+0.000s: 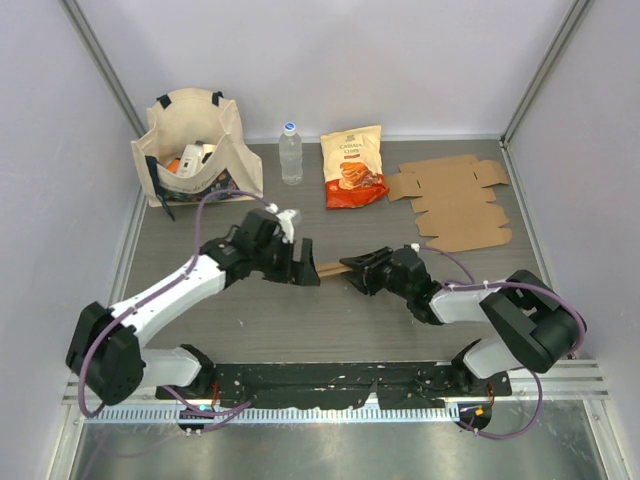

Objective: Fold the paper box

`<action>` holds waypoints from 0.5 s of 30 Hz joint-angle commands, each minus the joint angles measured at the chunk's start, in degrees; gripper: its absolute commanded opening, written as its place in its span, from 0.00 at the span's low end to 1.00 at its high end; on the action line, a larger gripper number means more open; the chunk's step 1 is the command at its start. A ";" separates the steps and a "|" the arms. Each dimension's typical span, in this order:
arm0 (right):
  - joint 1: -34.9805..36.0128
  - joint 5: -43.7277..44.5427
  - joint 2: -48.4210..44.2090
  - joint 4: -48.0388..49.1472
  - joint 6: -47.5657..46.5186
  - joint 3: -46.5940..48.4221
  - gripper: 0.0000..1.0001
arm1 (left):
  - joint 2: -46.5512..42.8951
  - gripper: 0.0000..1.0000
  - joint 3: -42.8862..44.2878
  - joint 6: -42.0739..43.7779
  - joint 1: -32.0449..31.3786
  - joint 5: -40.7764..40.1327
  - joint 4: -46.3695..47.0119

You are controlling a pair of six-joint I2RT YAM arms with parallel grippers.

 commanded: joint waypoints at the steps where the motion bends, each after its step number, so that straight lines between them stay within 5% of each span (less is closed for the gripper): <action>1: -0.28 2.59 3.21 -2.34 -0.74 0.05 0.41 | -4.33 0.91 -0.69 -4.15 8.51 14.24 4.81; 10: -0.37 1.19 4.80 -4.88 -0.04 3.38 0.41 | 7.71 0.85 -0.33 -9.88 14.07 19.63 16.58; 15: -1.33 -0.92 6.29 -10.07 0.49 7.07 0.40 | 10.54 0.82 1.42 -7.25 14.33 15.87 14.93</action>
